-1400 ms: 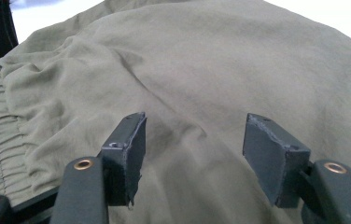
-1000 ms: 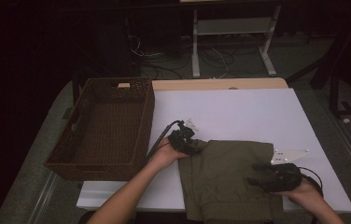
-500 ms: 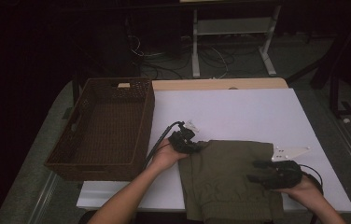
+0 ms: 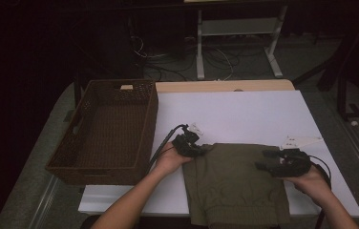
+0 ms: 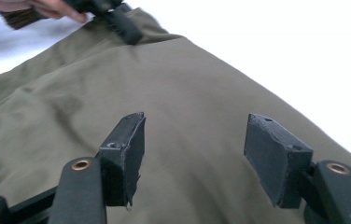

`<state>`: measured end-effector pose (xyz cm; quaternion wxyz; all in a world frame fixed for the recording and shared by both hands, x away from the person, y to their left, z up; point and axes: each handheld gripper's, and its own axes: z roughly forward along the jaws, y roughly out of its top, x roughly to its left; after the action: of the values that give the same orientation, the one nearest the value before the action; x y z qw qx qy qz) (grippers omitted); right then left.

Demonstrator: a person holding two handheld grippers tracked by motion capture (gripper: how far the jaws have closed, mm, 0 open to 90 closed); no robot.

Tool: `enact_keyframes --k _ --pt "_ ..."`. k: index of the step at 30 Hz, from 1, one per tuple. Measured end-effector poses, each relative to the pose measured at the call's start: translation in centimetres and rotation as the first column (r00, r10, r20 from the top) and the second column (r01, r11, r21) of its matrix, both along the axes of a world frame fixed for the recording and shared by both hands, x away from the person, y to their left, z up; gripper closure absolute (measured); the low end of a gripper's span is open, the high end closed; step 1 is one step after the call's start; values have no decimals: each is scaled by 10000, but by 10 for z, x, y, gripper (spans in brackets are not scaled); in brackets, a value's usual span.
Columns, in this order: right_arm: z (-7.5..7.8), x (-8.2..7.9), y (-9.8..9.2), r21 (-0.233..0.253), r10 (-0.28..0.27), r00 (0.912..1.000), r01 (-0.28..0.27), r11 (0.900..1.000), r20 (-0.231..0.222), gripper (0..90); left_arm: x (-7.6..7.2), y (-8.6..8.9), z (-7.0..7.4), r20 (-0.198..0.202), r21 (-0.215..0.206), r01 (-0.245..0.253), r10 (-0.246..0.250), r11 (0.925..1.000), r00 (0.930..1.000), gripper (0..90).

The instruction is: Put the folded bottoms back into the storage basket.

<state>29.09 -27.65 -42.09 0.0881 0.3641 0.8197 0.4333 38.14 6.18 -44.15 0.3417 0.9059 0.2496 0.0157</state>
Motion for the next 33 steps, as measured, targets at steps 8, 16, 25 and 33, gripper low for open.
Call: enact_keyframes --k 8,16,25,33 --pt "2 24 -8 -411 -408 9989 399 9984 -213 377 1 1 0 -50 -47 19 -19 10000 10000 817" --pt "-2 45 -22 -964 -947 9947 906 9912 -398 375 1 1 -1 -65 -91 7 -7 10000 10000 815" --pt "-16 55 -38 -1278 -1340 9863 1213 9843 -959 370 0 2 -1 -50 -134 -27 26 9999 10000 815" --pt "-27 56 -43 -1306 -1332 9812 1151 9847 -1397 409 -1 1 -1 -31 -152 -67 67 9999 10000 815"
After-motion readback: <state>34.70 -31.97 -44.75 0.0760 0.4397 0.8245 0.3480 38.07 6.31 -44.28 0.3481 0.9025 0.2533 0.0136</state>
